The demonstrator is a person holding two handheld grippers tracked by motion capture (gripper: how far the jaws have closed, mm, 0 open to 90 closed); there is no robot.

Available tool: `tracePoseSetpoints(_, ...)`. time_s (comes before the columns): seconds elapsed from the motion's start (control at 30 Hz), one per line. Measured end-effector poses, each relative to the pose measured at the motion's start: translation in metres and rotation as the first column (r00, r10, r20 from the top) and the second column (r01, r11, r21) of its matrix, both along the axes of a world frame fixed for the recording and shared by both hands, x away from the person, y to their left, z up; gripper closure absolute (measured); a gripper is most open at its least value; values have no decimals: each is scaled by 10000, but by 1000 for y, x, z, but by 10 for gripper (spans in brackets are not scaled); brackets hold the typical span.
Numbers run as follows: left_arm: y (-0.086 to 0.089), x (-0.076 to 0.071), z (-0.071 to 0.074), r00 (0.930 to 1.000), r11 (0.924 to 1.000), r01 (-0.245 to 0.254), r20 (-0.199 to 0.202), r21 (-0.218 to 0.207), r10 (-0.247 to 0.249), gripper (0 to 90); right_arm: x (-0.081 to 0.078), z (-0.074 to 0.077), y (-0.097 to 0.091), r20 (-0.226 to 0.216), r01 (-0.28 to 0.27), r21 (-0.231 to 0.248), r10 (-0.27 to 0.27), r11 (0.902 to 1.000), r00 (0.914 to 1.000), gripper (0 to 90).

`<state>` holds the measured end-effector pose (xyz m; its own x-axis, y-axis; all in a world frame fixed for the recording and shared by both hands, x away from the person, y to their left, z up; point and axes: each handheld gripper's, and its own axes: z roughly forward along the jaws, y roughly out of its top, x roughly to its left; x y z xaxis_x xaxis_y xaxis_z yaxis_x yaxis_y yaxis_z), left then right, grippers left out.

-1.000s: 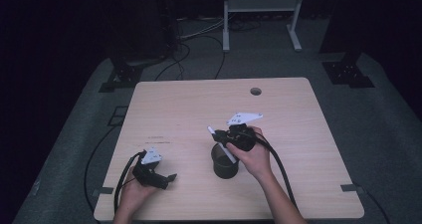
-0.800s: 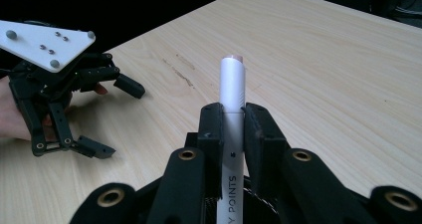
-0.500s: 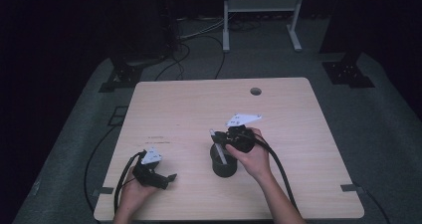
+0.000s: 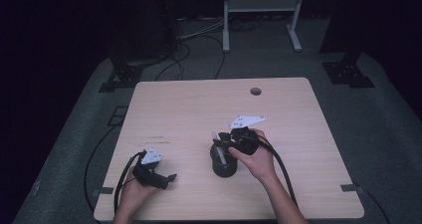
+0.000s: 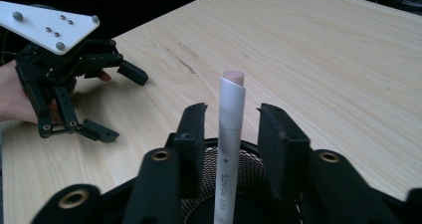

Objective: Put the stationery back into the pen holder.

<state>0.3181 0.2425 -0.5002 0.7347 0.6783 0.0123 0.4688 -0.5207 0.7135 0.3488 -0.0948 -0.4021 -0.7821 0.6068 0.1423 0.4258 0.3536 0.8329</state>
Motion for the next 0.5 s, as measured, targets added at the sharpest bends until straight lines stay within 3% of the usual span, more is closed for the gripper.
tracePoseSetpoints(0.27, 0, 0, 0, 10000, 10000, -6, 12, -5, 6, 0, -2, 5, -15, 136, 47, 165, -50, 9999, 9999, 468)
tracePoseSetpoints(0.5, 0, 0, 0, 10000, 10000, 16, -7, 32, -16, 0, -4, 8, -35, 298, 159, 118, -162, 9998, 9994, 411)
